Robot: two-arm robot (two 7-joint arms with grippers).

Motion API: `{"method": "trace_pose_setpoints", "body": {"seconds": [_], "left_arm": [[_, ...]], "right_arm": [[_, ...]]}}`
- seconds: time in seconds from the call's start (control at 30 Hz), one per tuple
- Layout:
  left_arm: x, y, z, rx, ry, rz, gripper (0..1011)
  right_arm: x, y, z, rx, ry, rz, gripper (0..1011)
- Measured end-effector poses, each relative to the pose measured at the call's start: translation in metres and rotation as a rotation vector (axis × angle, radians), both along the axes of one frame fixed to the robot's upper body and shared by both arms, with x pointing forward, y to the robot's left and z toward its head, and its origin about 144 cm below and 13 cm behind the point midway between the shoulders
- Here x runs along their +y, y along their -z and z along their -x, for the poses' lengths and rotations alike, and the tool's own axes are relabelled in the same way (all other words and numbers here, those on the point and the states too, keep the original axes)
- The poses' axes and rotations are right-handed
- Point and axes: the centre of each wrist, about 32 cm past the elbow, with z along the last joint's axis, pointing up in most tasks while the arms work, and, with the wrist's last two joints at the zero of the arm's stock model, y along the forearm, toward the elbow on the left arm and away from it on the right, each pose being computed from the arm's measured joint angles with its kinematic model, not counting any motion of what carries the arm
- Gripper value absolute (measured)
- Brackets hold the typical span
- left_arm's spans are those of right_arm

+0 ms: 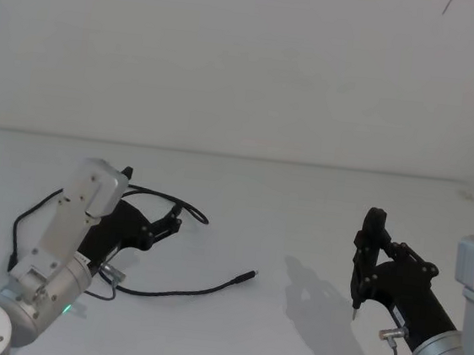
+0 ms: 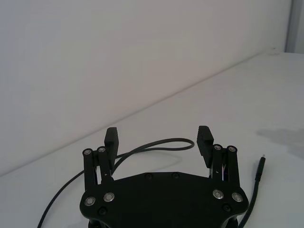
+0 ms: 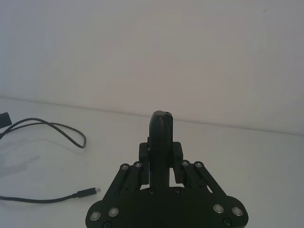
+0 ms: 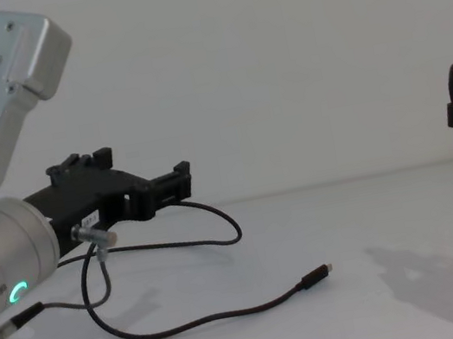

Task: Pick up the data cable with the one hand.

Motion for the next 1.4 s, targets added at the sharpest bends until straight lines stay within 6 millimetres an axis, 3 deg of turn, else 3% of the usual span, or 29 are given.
{"method": "trace_pose_setpoints", "body": {"seconds": [0.83, 1.4], "left_arm": [[0.001, 0.000, 0.002, -0.004, -0.016, 0.004, 1001], [0.037, -0.017, -0.011, 0.034, 0.144, -0.018, 1001]], "right_arm": [[0.000, 0.000, 0.000, 0.000, 0.000, 0.000, 279], [0.000, 0.000, 0.000, 0.000, 0.000, 0.000, 279]]}}
